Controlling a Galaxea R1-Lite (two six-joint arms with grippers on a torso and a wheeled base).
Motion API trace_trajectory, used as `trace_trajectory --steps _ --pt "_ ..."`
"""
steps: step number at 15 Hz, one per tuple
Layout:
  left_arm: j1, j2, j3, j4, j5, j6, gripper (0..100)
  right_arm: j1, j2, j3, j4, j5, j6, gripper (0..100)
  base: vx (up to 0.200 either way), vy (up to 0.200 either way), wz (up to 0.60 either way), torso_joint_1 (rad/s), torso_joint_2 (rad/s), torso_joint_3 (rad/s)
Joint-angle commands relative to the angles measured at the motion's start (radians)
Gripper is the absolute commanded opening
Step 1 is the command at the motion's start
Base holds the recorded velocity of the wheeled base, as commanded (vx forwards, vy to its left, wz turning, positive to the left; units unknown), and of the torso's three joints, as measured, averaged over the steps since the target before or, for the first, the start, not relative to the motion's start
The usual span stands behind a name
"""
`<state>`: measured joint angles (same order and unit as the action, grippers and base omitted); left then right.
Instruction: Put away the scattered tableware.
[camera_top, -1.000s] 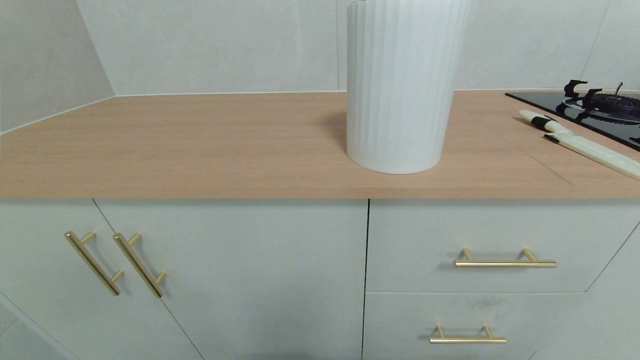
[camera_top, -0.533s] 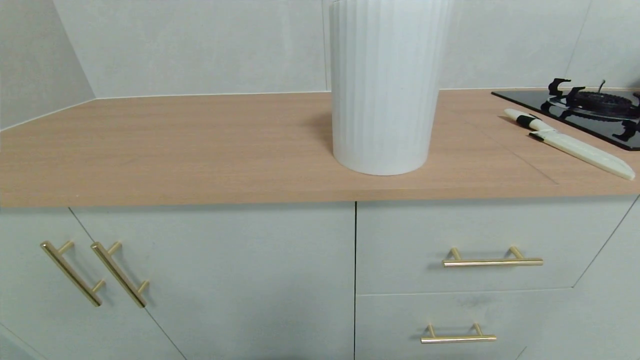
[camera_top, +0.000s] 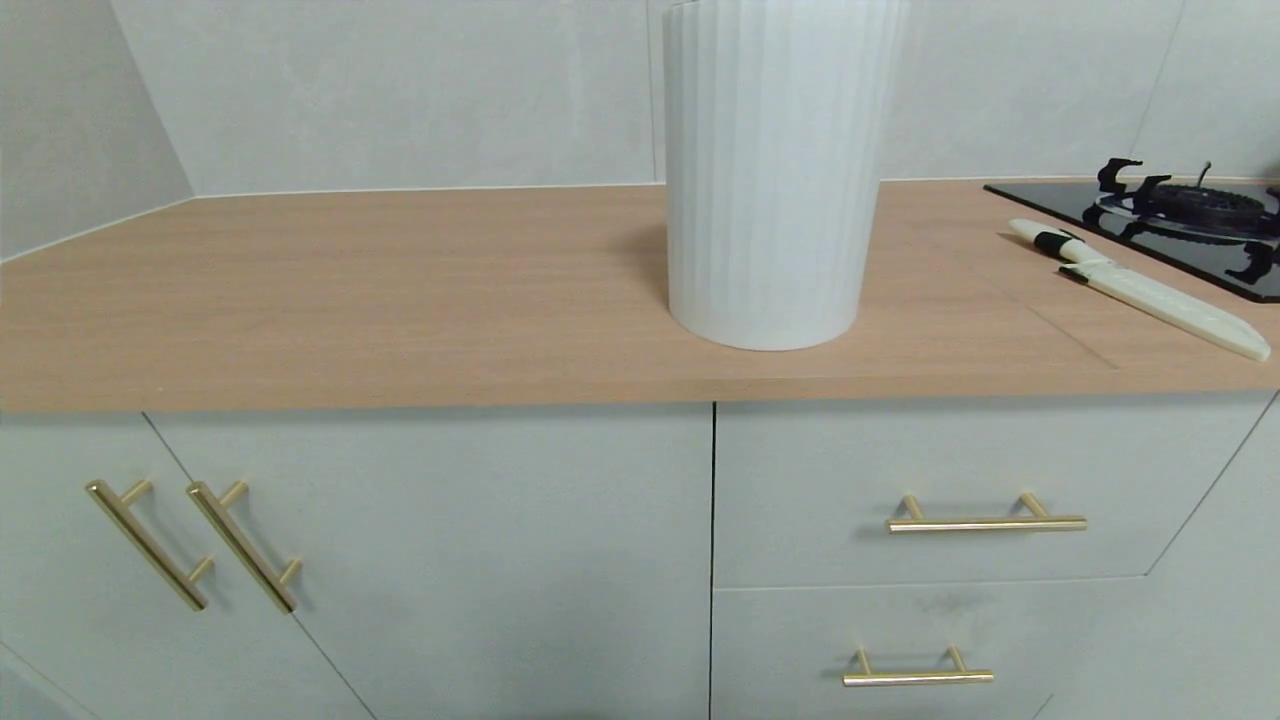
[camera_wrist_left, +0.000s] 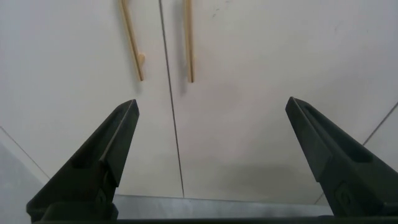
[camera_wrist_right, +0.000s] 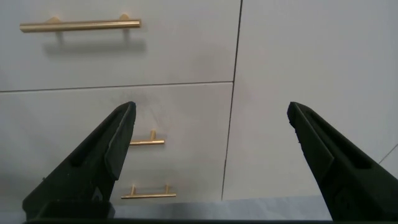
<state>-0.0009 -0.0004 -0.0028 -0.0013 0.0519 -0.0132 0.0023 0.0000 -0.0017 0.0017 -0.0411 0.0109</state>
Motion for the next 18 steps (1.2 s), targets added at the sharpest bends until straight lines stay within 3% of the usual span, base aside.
trace_trajectory --steps 1,4,18 --pt "0.001 0.0 0.0 -0.002 0.0 -0.001 100 -0.001 0.002 0.0 0.0 0.0 0.0 100 0.0 -0.2 0.0 -0.002 0.0 -0.002" --pt "0.001 0.0 0.0 -0.002 0.002 -0.001 100 0.001 0.002 0.0 0.0 0.0 0.0 100 0.0 -0.2 0.0 0.007 0.0 0.001" --pt "0.001 0.0 0.0 -0.002 0.002 -0.002 100 0.001 0.002 0.0 0.0 0.0 0.001 100 0.0 0.0 0.0 0.0 -0.01 -0.006"
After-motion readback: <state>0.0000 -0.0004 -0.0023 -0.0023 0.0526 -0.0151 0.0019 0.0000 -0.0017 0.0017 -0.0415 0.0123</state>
